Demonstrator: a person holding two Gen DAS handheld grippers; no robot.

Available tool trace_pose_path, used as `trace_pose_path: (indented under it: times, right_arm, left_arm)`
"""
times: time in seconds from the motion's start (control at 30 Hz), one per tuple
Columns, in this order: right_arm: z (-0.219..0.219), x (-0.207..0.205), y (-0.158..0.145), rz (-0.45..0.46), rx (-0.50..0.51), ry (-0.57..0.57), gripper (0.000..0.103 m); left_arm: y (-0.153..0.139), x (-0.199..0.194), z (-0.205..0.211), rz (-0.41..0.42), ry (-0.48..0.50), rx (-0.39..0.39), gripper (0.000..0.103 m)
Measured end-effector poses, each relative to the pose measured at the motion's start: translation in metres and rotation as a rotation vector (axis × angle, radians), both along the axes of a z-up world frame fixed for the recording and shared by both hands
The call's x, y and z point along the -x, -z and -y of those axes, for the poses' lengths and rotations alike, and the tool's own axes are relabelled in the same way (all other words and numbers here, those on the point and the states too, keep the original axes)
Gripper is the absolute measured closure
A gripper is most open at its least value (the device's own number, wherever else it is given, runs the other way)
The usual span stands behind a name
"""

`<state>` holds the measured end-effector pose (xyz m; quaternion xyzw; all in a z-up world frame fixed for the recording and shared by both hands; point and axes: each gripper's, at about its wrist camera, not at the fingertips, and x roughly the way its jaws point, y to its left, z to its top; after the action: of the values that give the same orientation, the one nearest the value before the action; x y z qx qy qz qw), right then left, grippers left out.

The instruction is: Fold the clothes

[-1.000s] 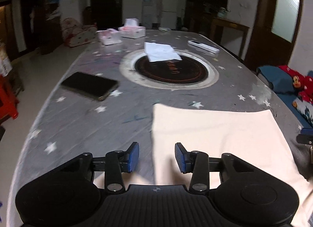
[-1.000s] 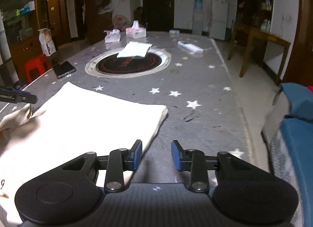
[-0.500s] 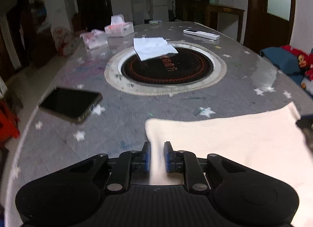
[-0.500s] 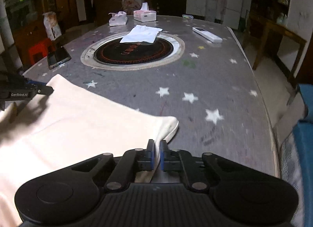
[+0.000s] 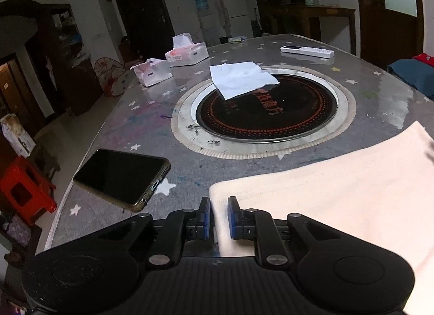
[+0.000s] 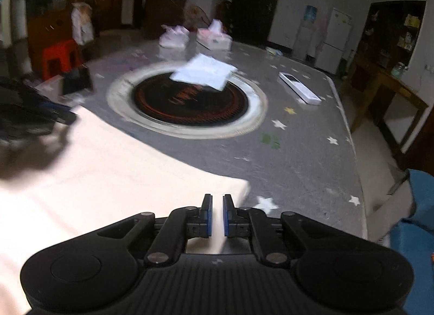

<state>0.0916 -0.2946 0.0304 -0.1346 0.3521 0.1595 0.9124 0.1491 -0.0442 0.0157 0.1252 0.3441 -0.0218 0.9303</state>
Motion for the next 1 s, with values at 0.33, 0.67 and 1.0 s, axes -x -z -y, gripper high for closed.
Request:
trace_pose_path:
  times: [0.33, 0.67, 1.0]
  right_arm:
    - [-0.044, 0.134, -0.02, -0.035, -0.011, -0.353, 0.095]
    - [-0.09, 0.204, 0.005, 0.004, 0.165, -0.582, 0.086]
    - [-0.101, 0.201, 0.01, 0.023, 0.101, -0.554, 0.1]
  left_arm:
    - [-0.014, 0.069, 0.029, -0.017, 0.182, 0.115, 0.086]
    - [-0.012, 0.105, 0.035, -0.031, 0.24, 0.168, 0.086]
    - [-0.002, 0.114, 0.029, -0.051, 0.232, 0.189, 0.083]
